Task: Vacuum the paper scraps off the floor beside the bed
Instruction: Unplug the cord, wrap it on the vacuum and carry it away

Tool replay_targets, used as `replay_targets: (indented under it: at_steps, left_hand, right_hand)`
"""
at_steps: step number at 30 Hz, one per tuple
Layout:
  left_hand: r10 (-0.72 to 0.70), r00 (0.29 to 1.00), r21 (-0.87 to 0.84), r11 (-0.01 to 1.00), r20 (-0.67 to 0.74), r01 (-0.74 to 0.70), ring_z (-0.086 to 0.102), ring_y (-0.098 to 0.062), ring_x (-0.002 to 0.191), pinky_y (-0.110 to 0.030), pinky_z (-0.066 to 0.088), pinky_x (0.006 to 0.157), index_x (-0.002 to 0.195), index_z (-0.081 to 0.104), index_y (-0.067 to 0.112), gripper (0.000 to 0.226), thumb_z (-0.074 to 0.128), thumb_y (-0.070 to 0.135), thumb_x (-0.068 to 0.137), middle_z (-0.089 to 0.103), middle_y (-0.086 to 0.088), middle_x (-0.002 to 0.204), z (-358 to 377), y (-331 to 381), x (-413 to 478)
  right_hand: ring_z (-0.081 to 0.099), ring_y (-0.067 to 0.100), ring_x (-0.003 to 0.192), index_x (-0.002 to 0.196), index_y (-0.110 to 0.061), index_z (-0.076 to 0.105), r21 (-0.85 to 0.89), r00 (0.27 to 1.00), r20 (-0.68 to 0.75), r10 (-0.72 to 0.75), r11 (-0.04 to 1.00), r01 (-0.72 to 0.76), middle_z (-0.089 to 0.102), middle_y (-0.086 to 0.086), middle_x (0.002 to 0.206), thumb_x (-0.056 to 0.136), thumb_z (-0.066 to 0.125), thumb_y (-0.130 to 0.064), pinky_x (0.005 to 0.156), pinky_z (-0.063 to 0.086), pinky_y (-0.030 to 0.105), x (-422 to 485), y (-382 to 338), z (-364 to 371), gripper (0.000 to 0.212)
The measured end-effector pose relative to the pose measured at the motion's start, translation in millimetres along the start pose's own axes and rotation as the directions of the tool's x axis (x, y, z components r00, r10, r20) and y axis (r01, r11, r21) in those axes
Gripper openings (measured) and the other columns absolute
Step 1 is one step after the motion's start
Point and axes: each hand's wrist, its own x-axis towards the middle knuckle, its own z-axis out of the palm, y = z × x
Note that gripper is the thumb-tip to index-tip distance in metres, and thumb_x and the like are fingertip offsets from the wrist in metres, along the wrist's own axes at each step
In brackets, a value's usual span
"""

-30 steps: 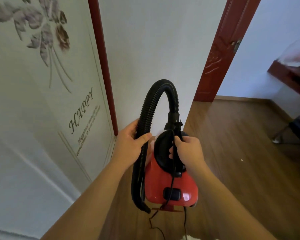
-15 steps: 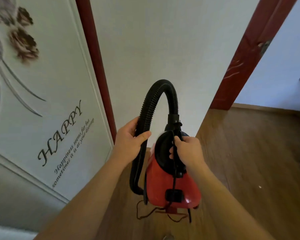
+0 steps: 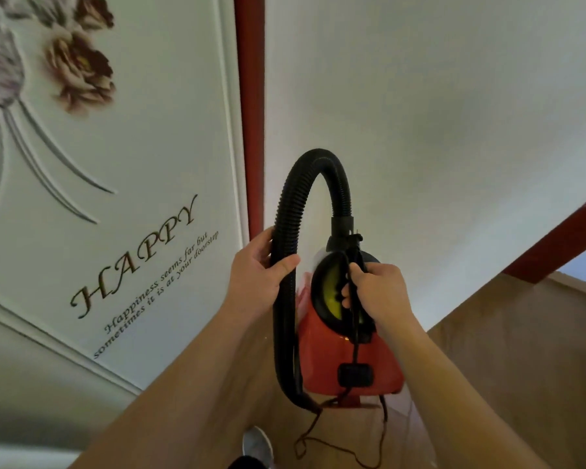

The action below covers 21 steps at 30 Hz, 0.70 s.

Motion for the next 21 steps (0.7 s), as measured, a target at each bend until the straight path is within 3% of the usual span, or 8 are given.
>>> replay_targets:
  at_steps: [3, 8, 12, 17, 21]
  left_hand:
    - [-0.018, 0.999, -0.002, 1.000, -0.049, 0.018, 0.072, -0.013, 0.098, -0.035, 0.059, 0.090, 0.110, 0.064, 0.045, 0.049, 0.077, 0.004, 0.086, 0.075, 0.005, 0.106, 5.6, -13.3, 30.5]
    - [-0.020, 0.997, 0.006, 1.000, -0.073, 0.021, 0.072, -0.012, 0.095, -0.037, 0.060, 0.090, 0.106, 0.063, 0.049, 0.050, 0.076, 0.005, 0.087, 0.075, 0.007, 0.105, 12.0, -15.3, 81.8]
    - [-0.064, 0.988, 0.000, 0.998, -0.139, 0.064, 0.071, -0.013, 0.103, -0.042, 0.059, 0.094, 0.124, 0.067, 0.030, 0.044, 0.075, 0.006, 0.087, 0.075, 0.007, 0.111, 7.0, -18.8, 105.9]
    - [-0.085, 0.962, 0.025, 0.995, -0.258, 0.094, 0.072, -0.011, 0.097, -0.041, 0.061, 0.089, 0.123, 0.066, 0.029, 0.043, 0.075, 0.006, 0.088, 0.075, 0.008, 0.107, 12.9, -24.5, 116.0]
    - [-0.078, 0.918, 0.052, 0.993, -0.389, 0.107, 0.073, -0.012, 0.091, -0.039, 0.062, 0.085, 0.108, 0.065, 0.046, 0.044, 0.074, 0.008, 0.088, 0.075, 0.011, 0.099, 21.2, -22.9, 114.7]
  right_hand:
    - [0.063, 0.025, 0.051, 0.075, -0.004, 0.069, -0.036, 0.999, 0.045, 0.000, 0.999, 0.002, 0.068, 0.009, 0.060, 0.101, 0.055, -0.018, 0.057, 0.055, 0.036, 34.6, -2.7, 10.2, 0.033]
    - [0.063, 0.024, 0.050, 0.077, -0.003, 0.068, -0.065, 0.997, 0.076, 0.027, 0.998, -0.023, 0.068, 0.009, 0.061, 0.101, 0.054, -0.019, 0.049, 0.051, 0.029, 83.2, -15.1, 22.8, 0.032]
    - [0.064, 0.023, 0.050, 0.078, -0.003, 0.069, -0.096, 0.989, 0.145, 0.021, 0.995, -0.007, 0.068, 0.009, 0.060, 0.101, 0.054, -0.020, 0.050, 0.051, 0.029, 115.5, -29.5, 33.5, 0.032]
    - [0.065, 0.026, 0.051, 0.076, -0.003, 0.070, -0.135, 0.963, 0.269, 0.019, 0.991, 0.019, 0.068, 0.008, 0.058, 0.101, 0.055, -0.018, 0.057, 0.057, 0.036, 155.9, -34.1, 44.3, 0.033]
    - [0.065, 0.027, 0.049, 0.078, 0.001, 0.069, -0.166, 0.913, 0.408, 0.019, 0.985, 0.054, 0.067, 0.009, 0.057, 0.100, 0.056, -0.018, 0.059, 0.059, 0.040, 184.1, -31.8, 52.9, 0.032]
